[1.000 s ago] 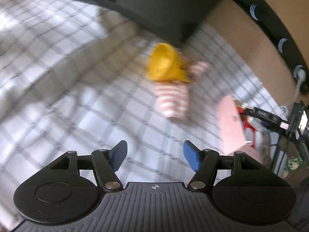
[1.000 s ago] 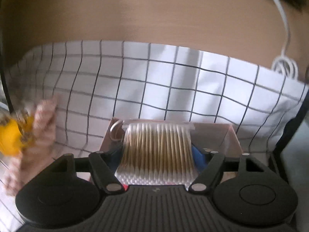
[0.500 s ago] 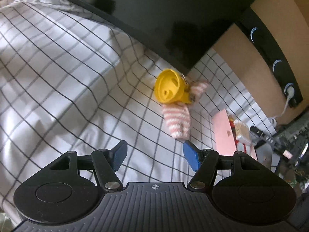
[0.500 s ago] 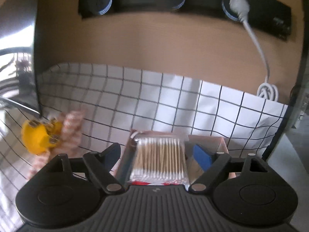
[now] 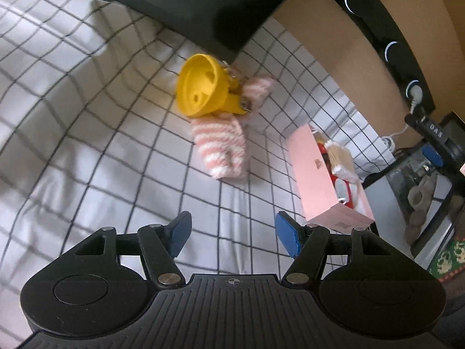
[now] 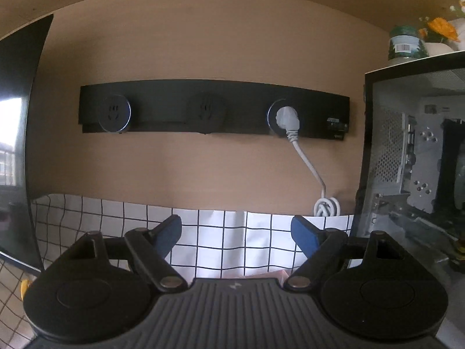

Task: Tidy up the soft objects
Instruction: 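Grasp the pink striped knitted sock with the left tool, then grasp the yellow rubber funnel toy with the right tool while the left tool holds the sock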

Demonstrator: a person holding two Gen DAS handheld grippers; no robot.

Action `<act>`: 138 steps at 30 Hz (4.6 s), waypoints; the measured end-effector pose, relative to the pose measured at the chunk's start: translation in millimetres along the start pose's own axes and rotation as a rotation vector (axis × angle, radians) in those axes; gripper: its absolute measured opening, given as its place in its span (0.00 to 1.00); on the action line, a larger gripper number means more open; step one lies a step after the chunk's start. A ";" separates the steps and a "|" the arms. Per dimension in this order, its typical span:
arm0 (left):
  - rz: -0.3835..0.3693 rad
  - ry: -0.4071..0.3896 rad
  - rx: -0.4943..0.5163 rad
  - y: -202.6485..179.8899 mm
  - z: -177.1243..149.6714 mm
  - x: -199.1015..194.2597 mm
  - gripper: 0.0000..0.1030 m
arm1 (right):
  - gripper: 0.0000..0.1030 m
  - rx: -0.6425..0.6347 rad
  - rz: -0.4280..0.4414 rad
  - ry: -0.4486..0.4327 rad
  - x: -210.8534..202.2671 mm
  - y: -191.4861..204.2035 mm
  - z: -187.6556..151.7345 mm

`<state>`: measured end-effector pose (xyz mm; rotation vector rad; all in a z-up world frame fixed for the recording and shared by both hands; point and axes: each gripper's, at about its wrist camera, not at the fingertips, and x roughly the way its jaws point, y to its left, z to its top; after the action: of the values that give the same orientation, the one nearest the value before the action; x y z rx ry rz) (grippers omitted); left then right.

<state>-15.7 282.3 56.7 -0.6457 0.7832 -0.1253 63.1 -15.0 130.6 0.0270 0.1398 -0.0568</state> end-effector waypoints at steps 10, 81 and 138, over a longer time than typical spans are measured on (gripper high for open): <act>0.021 0.012 0.066 1.2 8.1 18.1 0.67 | 0.80 -0.244 0.292 0.366 10.5 43.7 -59.3; 0.154 0.064 0.121 38.0 -7.0 -58.0 0.21 | 0.56 -0.108 0.676 0.468 2.9 134.6 -56.7; 0.147 0.020 0.026 81.4 68.4 -64.4 0.26 | 0.78 -0.082 0.644 0.607 23.9 203.6 -131.1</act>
<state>-24.7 403.0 85.0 -0.5604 0.8441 -0.0073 80.5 190.9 2.1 0.0059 0.7332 0.6060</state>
